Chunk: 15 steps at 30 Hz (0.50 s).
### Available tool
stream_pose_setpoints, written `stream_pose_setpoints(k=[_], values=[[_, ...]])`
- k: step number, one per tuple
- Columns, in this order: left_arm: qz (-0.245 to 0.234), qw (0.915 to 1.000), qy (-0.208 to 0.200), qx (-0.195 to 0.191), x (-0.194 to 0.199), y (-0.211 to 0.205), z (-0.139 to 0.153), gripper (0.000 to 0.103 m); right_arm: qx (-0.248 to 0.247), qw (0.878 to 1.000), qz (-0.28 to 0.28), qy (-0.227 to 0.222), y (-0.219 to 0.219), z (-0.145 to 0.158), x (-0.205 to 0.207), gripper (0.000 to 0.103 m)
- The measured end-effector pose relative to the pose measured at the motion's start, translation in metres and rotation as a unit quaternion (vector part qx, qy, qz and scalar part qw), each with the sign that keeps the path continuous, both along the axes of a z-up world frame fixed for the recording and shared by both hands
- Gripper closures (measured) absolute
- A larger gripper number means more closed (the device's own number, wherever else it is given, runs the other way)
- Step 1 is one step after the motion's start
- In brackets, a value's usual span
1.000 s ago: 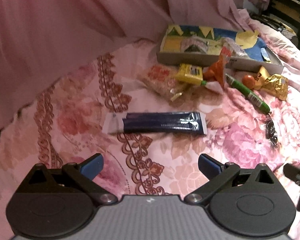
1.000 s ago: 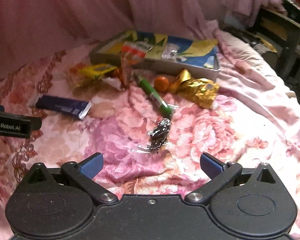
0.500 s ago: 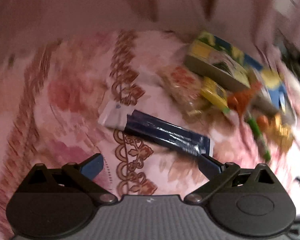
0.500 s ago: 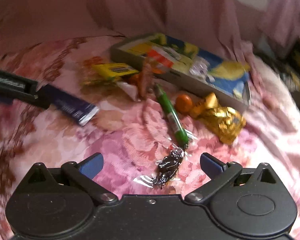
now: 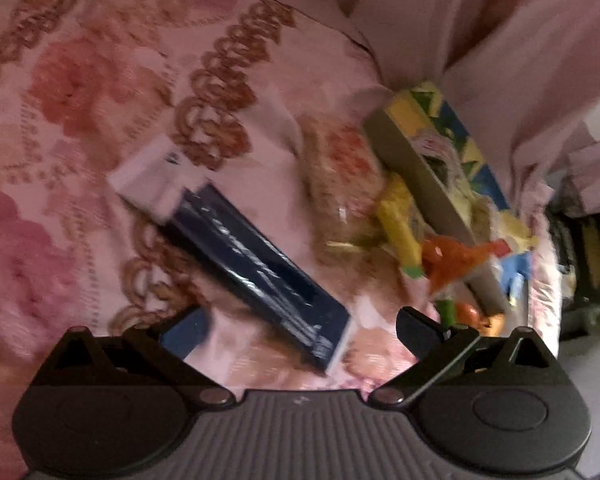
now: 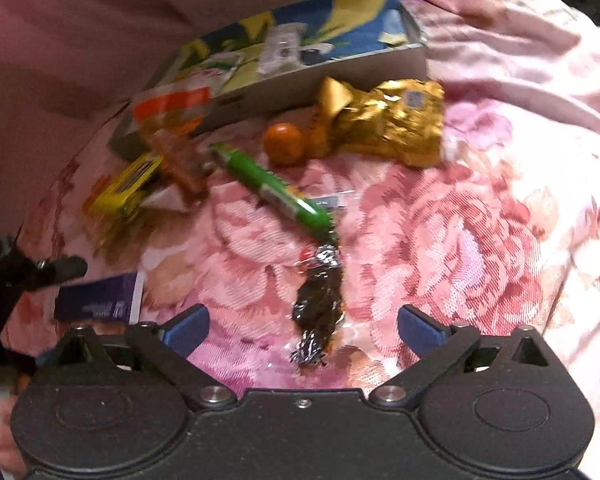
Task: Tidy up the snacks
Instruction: 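Grasp the blue stick packet with the left gripper while the right grasps the jerky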
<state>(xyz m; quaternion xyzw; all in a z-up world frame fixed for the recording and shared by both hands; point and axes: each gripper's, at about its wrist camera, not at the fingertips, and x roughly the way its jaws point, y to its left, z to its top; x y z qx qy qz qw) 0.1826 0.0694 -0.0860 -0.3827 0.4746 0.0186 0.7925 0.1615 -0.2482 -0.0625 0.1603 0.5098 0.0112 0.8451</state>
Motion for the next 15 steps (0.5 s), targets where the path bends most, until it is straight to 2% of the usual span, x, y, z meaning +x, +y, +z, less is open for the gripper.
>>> stream_pose_setpoints(k=[6, 11, 13, 15], values=[[0.035, 0.9986, -0.01, -0.039, 0.001, 0.007, -0.008, 0.004, -0.007, 1.0, 0.003, 0.008, 0.005, -0.008, 0.006, 0.021], [0.051, 0.9982, -0.001, -0.032, 0.006, 0.004, -0.01, 0.008, -0.029, 0.999, 0.012, 0.012, 0.012, -0.012, 0.007, 0.022], [0.06, 0.9978, 0.003, -0.027, 0.009, 0.003, -0.011, 0.012, -0.034, 0.999, 0.016, 0.011, 0.014, -0.012, 0.007, 0.022], [0.072, 0.9973, 0.008, -0.016, 0.009, 0.001, -0.012, 0.024, -0.04, 0.999, 0.019, 0.01, 0.015, -0.012, 0.007, 0.022]])
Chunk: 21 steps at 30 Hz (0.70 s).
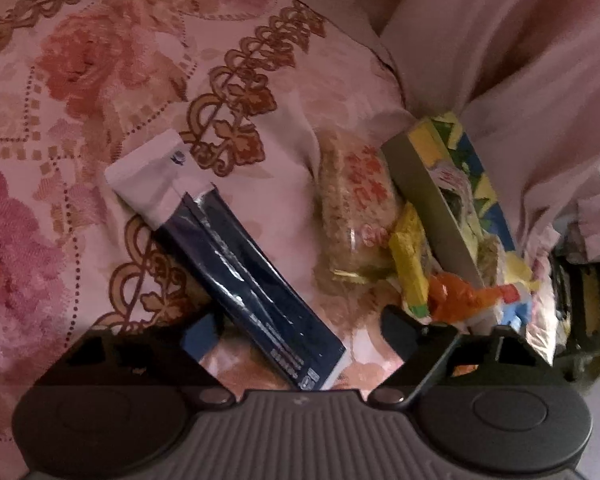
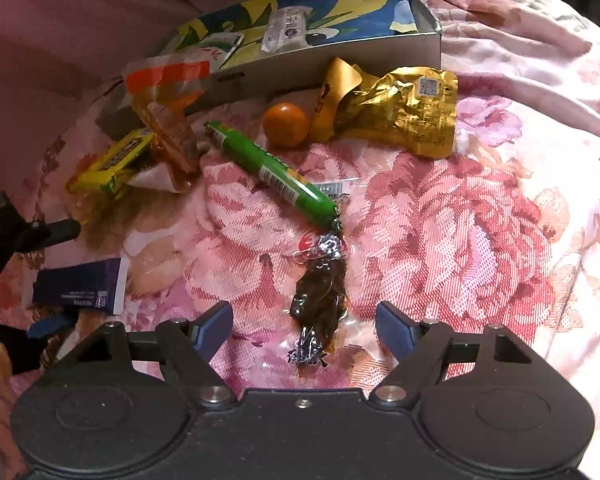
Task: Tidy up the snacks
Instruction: 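Grasp the blue stick packet with the left gripper while the right grasps the jerky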
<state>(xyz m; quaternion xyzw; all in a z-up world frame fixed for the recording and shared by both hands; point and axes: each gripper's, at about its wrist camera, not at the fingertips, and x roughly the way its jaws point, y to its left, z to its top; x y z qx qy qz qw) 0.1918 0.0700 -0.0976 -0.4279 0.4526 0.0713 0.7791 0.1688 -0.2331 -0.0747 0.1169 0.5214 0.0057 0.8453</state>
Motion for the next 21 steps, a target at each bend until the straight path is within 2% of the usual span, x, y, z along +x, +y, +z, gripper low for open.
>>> stream_pose_setpoints(k=[3, 8, 10, 14, 21], values=[[0.009, 0.9995, 0.01, 0.029, 0.001, -0.003, 0.001, 0.041, -0.011, 1.0, 0.006, -0.002, 0.003, 0.0, -0.001, 0.023], [0.027, 0.9992, 0.014, 0.027, -0.005, 0.004, -0.002, 0.059, -0.05, 0.999, 0.02, -0.002, 0.011, 0.001, -0.001, 0.027], [0.029, 0.9992, 0.013, 0.026, -0.007, 0.005, -0.002, 0.061, -0.062, 0.998, 0.023, -0.006, 0.013, 0.002, -0.002, 0.032], [0.023, 0.9994, 0.003, 0.027, -0.009, 0.002, -0.002, 0.066, -0.075, 0.997, 0.022, -0.014, 0.012, 0.003, -0.003, 0.049], [0.011, 0.9998, -0.007, 0.017, -0.014, -0.002, 0.0, 0.074, -0.077, 0.996, 0.027, -0.018, 0.013, 0.004, -0.004, 0.053]])
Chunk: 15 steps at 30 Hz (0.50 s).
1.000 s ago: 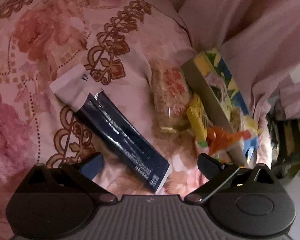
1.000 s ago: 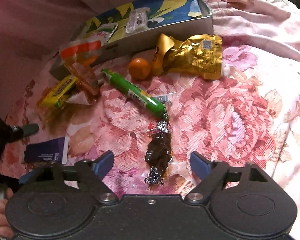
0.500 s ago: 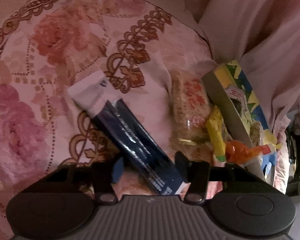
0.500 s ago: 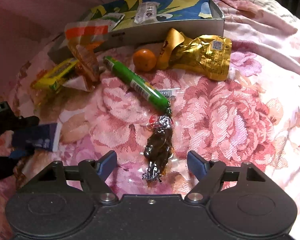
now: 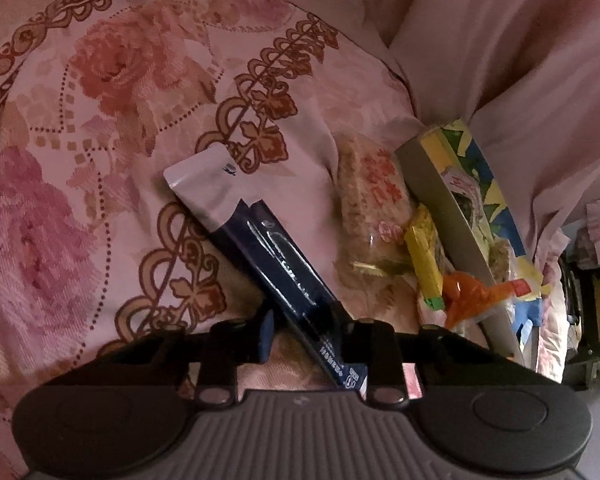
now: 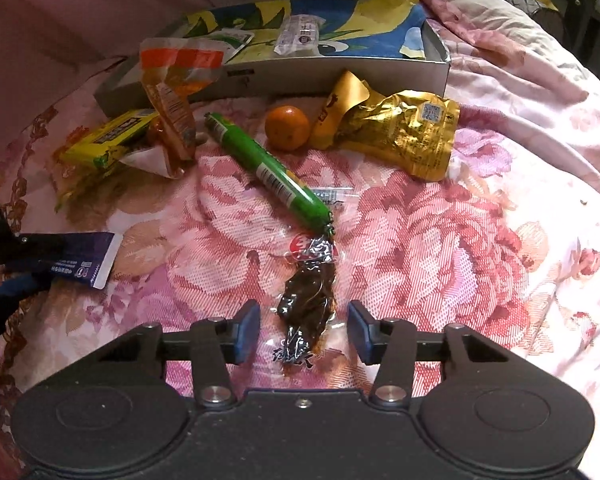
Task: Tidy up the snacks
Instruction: 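Grasp the blue stick packet with the left gripper while the right grasps the jerky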
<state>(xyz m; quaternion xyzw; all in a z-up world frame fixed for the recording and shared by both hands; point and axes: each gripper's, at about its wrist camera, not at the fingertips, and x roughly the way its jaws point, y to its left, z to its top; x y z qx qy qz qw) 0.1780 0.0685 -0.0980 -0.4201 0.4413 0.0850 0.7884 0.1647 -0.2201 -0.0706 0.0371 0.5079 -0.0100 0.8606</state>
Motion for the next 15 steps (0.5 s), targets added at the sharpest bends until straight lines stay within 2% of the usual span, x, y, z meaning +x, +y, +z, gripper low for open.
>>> stream_pose_setpoints(k=[8, 15], values=[[-0.025, 0.9995, -0.002, -0.021, -0.001, -0.004, 0.001, 0.083, -0.001, 1.0, 0.007, -0.004, 0.002, 0.002, -0.002, 0.054], [-0.098, 0.9947, 0.006, -0.029, 0.0, -0.022, 0.001, 0.084, 0.006, 0.999, 0.038, -0.006, 0.008, 0.004, -0.004, 0.054]])
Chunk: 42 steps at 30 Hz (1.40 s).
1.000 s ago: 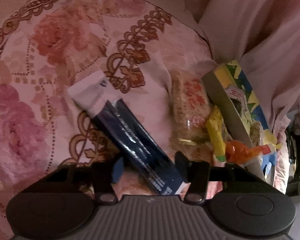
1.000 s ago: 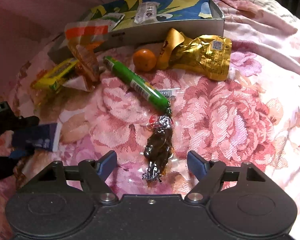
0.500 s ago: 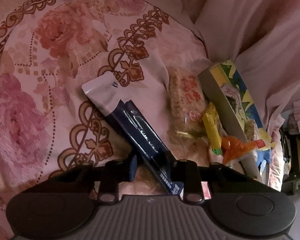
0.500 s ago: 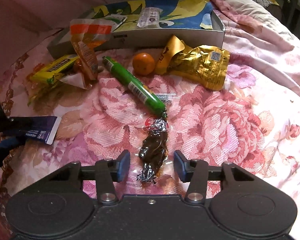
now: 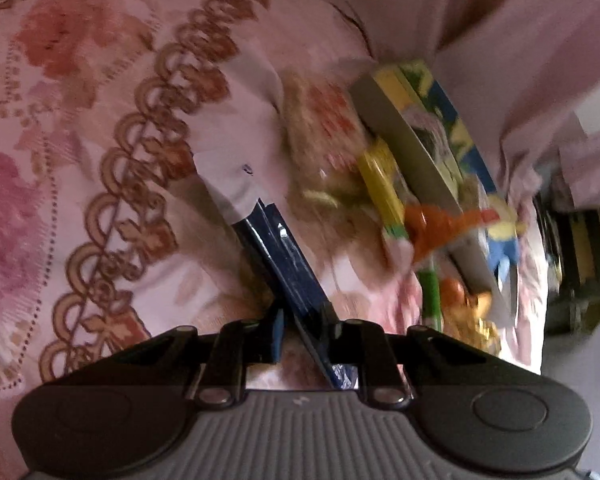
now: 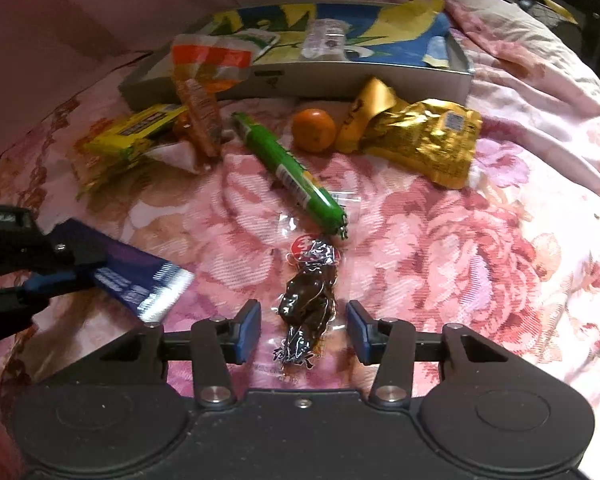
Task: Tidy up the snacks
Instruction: 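Grasp the blue stick packet with the left gripper while the right grasps the jerky, then carry the blue packet and jerky into the box and open both grippers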
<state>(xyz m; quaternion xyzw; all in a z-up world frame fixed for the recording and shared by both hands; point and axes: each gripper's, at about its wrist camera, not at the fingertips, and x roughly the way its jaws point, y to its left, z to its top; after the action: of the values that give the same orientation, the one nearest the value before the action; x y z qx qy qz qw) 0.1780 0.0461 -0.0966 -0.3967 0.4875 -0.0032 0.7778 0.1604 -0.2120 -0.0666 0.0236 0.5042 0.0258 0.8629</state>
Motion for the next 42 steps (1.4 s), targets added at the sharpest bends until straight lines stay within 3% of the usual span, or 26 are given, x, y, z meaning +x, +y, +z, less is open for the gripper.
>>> stream_pose_setpoints(k=[12, 22, 28, 38, 42], values=[[-0.09, 0.9954, 0.009, 0.034, -0.013, -0.007, 0.012, 0.084, -0.002, 0.998, 0.067, 0.017, 0.014, 0.008, -0.025, 0.054], [-0.08, 0.9963, 0.029, 0.008, -0.008, -0.007, 0.001, 0.083, 0.015, 0.999, 0.038, 0.017, 0.011, -0.004, -0.013, 0.052], [-0.086, 0.9961, 0.006, 0.02, -0.01, -0.011, 0.009, 0.087, -0.009, 0.999, 0.052, 0.008, 0.02, -0.001, -0.019, 0.054], [-0.075, 0.9969, -0.024, -0.003, -0.015, -0.005, 0.021, 0.091, 0.095, 0.995, 0.017, 0.024, 0.005, 0.015, -0.029, 0.055], [-0.081, 0.9961, -0.034, 0.002, -0.019, -0.007, 0.029, 0.091, 0.096, 0.995, 0.014, -0.004, 0.002, 0.026, -0.032, 0.055]])
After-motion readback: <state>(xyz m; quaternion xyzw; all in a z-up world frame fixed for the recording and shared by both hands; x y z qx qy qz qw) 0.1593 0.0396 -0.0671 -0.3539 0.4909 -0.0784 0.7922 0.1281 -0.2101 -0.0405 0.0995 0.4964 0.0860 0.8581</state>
